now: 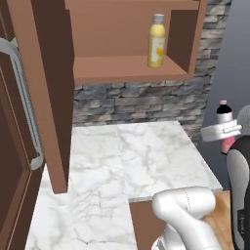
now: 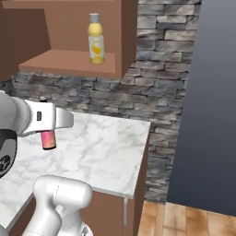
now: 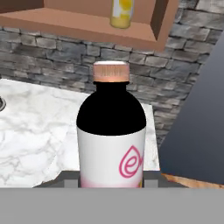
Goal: Sort all alcoholic drinks to one cabinet, and non-alcoholic drinks to the other.
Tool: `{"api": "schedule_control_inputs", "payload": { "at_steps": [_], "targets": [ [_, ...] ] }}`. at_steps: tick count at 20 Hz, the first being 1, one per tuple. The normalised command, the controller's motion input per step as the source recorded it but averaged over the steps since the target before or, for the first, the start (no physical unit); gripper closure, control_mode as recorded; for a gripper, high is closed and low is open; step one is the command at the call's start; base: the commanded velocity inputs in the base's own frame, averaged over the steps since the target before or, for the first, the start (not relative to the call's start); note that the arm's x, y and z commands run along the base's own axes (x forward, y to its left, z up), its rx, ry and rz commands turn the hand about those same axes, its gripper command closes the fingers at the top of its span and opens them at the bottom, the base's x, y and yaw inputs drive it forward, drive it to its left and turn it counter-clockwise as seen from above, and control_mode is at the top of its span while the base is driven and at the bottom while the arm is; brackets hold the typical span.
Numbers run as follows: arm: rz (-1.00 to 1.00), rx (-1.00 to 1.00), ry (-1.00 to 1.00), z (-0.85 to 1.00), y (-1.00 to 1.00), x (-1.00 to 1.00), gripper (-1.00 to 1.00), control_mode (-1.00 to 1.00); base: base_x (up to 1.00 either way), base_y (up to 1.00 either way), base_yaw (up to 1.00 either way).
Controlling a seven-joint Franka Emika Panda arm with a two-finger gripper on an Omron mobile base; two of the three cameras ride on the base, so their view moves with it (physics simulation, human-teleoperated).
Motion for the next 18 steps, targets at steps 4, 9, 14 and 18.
{"api": "schedule_control_inputs", "payload": {
  "at_steps": [4,9,14,18],
  "targets": [
    [0.25,0.18,-0.19,0.67,0.43,0.00,1.00,-1.00,0.00,0.00,0.00],
    [0.17,0.12,-0.09,0.50,0.75,0.16,1.00,-1.00,0.00,0.00,0.00],
    [0.05,0.03,-0.08,0.36,0.80,0.22,1.00,-1.00,0.00,0.00,0.00],
    [0.00,0.02,-0.09,0.35,0.57,0.40,1.00,-1.00,0.00,0.00,0.00]
  ]
}}
